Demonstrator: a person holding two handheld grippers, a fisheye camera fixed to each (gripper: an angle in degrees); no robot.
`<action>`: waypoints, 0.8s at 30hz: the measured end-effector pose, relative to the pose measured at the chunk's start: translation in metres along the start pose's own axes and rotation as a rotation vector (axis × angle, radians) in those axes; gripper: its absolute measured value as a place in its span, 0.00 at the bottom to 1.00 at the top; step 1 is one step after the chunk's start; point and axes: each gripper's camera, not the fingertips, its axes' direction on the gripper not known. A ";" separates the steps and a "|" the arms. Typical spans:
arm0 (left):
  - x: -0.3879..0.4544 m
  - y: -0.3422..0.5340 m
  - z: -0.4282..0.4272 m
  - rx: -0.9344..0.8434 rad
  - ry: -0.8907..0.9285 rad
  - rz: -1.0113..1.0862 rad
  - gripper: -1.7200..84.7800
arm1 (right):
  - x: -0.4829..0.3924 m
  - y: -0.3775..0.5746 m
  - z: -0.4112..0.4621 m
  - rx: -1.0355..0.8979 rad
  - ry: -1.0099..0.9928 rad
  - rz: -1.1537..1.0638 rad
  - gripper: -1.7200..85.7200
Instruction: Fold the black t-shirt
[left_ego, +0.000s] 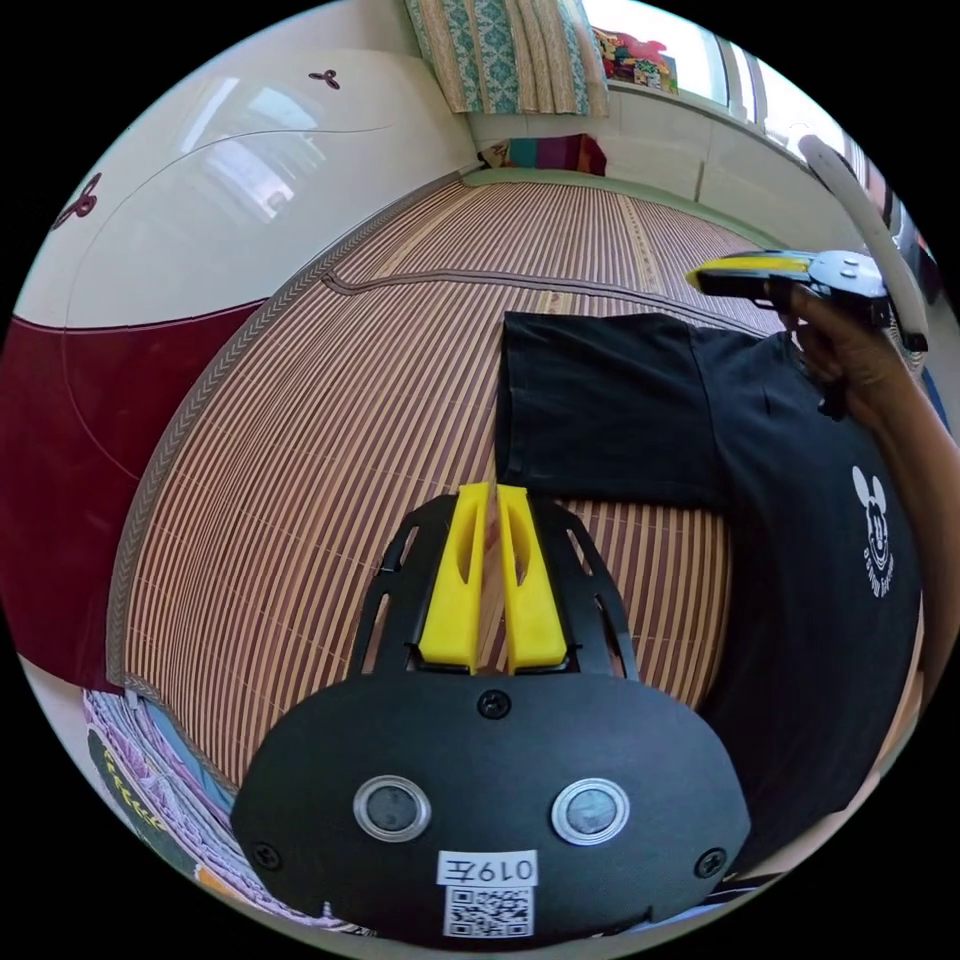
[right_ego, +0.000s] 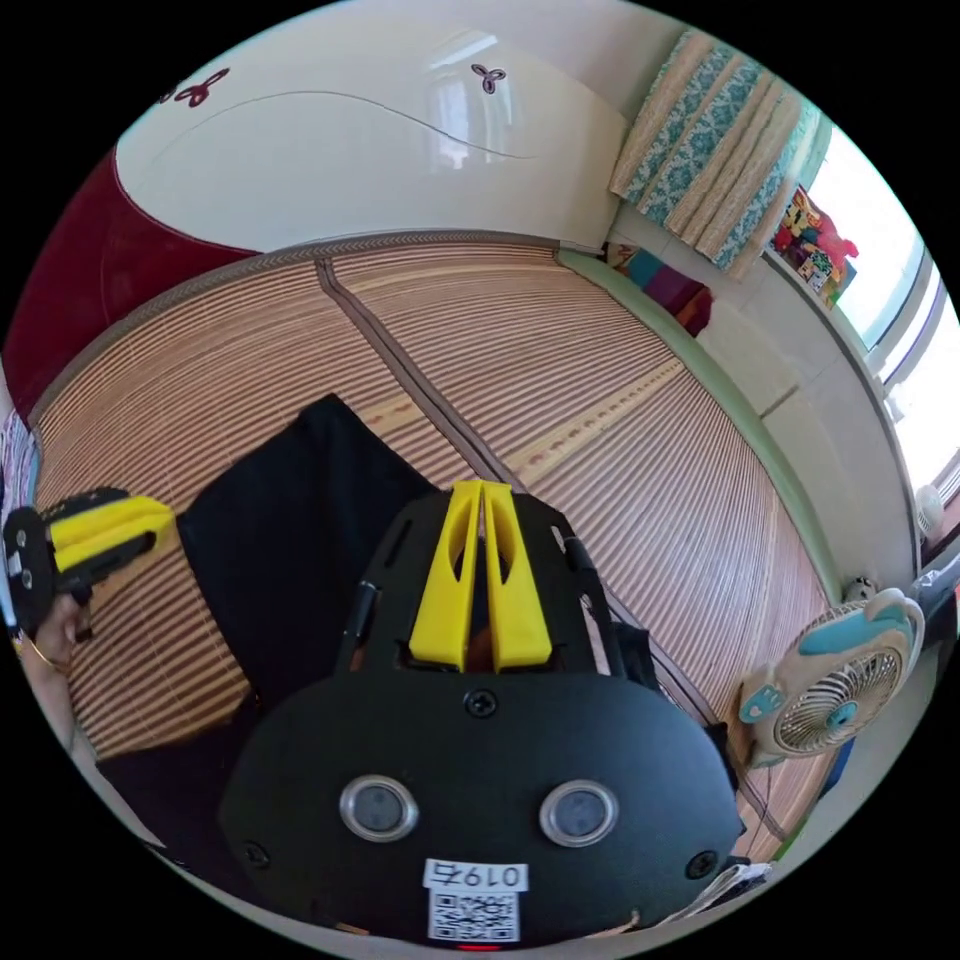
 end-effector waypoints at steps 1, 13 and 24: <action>0.001 0.002 -0.002 0.004 -0.002 -0.005 0.04 | 0.007 0.006 -0.001 -0.017 0.005 0.010 0.01; 0.042 0.011 0.005 0.014 0.022 0.038 0.04 | 0.050 0.038 -0.007 -0.142 -0.029 0.058 0.03; 0.076 0.019 0.006 0.049 -0.003 0.031 0.03 | 0.093 0.061 -0.085 -0.046 -0.068 0.116 0.01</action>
